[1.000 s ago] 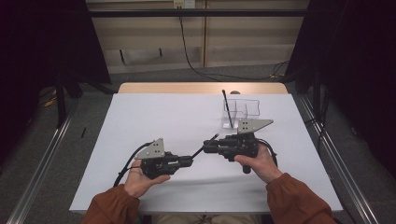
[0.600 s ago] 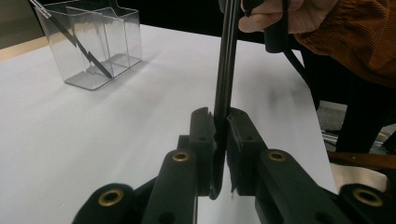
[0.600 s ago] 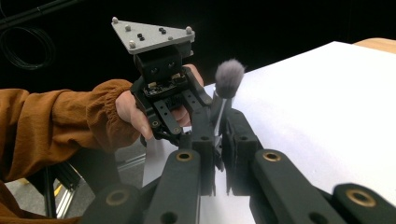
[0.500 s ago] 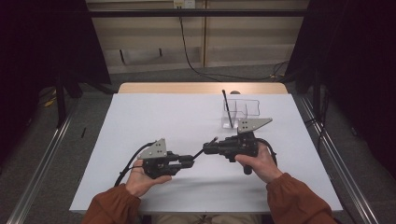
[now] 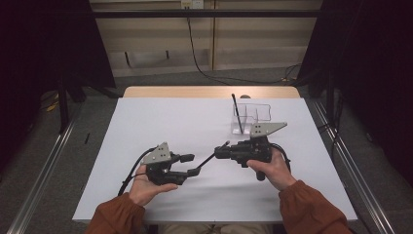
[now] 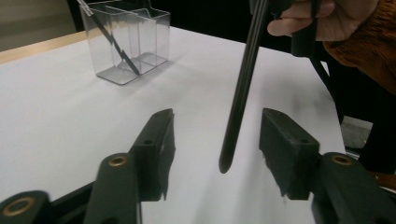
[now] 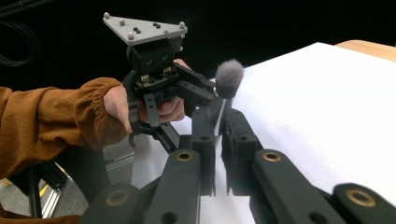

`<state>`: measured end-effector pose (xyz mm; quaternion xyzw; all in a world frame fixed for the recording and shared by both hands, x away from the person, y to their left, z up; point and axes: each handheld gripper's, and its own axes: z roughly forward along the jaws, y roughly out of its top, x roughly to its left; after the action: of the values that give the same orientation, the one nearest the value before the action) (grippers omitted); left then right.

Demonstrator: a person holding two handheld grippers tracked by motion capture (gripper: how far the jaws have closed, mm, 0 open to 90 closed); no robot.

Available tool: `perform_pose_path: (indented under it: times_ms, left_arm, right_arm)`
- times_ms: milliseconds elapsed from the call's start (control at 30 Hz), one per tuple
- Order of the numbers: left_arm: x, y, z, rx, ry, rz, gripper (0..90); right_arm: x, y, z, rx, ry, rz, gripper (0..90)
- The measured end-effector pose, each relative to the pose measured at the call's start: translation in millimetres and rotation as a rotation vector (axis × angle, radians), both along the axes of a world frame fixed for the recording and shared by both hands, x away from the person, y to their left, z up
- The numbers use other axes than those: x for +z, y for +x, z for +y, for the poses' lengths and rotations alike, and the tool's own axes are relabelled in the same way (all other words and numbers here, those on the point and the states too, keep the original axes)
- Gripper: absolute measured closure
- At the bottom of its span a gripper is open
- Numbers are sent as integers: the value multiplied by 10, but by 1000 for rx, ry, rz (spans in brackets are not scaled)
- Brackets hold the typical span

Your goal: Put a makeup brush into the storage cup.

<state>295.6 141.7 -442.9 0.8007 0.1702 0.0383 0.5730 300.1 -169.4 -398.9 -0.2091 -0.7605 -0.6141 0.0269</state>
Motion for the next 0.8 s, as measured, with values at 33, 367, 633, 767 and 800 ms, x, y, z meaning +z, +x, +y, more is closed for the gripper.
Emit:
perform_pose_path:
  times_ms: [33, 367, 633, 767, 800]
  left_arm:
    - [2, 2, 7, 6, -9, 1, 438]
    - [24, 10, 42, 47, -2, 7, 302]
    - [61, 23, 109, 123, -1, 24, 88]
    - [72, 35, 136, 137, 10, 36, 54]
    - [77, 35, 144, 149, 5, 41, 44]
  right_arm:
    - [0, 1, -1, -1, 0, 0, 838]
    - [4, 13, -35, -15, -9, 0, 838]
    - [29, 17, -90, -35, -14, -3, 838]
    - [38, 19, -115, -40, -24, -4, 838]
    - [43, 17, -118, -43, -27, -6, 838]
